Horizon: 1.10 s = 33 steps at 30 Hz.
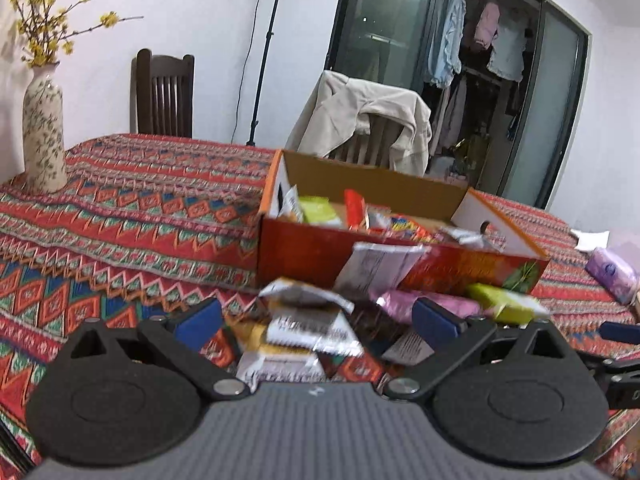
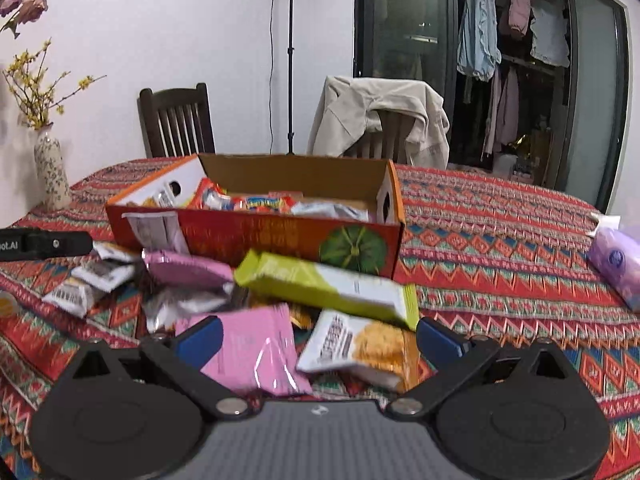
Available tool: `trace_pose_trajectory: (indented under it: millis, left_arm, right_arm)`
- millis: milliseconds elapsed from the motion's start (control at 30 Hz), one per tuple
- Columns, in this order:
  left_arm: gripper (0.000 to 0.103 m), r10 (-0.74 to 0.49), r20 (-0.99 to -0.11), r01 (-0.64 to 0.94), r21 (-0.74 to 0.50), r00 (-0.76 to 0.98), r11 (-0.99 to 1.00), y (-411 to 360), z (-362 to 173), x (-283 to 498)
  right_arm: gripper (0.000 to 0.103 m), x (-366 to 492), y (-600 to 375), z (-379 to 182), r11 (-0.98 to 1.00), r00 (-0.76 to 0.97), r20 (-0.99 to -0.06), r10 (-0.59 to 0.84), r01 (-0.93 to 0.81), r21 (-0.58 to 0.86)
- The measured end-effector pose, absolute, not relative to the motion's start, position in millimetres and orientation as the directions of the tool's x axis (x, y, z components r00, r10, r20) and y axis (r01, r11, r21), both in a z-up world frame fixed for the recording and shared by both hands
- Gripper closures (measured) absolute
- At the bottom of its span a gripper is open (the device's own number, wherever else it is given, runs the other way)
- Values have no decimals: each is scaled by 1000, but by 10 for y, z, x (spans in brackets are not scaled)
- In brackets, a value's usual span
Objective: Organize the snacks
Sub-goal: 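Move both grippers back to the snack pile, then grasp the white oat-cracker packet with the right gripper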
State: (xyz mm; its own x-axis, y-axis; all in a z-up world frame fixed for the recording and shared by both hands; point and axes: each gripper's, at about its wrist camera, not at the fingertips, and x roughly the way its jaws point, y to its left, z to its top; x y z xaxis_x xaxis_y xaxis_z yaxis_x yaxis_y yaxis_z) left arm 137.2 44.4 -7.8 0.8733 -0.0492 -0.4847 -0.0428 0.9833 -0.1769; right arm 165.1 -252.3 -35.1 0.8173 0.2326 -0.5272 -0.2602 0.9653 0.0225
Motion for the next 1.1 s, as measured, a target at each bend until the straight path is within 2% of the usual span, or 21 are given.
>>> trace_pose_trajectory:
  millis: [167,333,633,900,1100]
  left_arm:
    - [0,-54,-466,-47,-202,883,978,494,-164,1365]
    - [0,-31,-451,-58,-182,892,982,473,-163,1359]
    - [0,-32,-453,-60,-187,891,981,487,-190,1386]
    - [0,-41,-459,-56,-196,888,979,493,-206,1393]
    - [0,-49,-469,-52,-202,882,978,495,-218,1404]
  right_arm:
    - [0,1636,-2551,-440,970,814,-537,221,-243,31]
    - [0,1613,-2607,-444,974,840,-500,209,-223,32]
    - [2,1730,-2662,-506,978,834,-524,172,-209,-12]
    - [4,2114,-2687,-576,985,801,-581,145,-172,9]
    - [10,2239,-2708,-741,985,762,-629,156,-165,45]
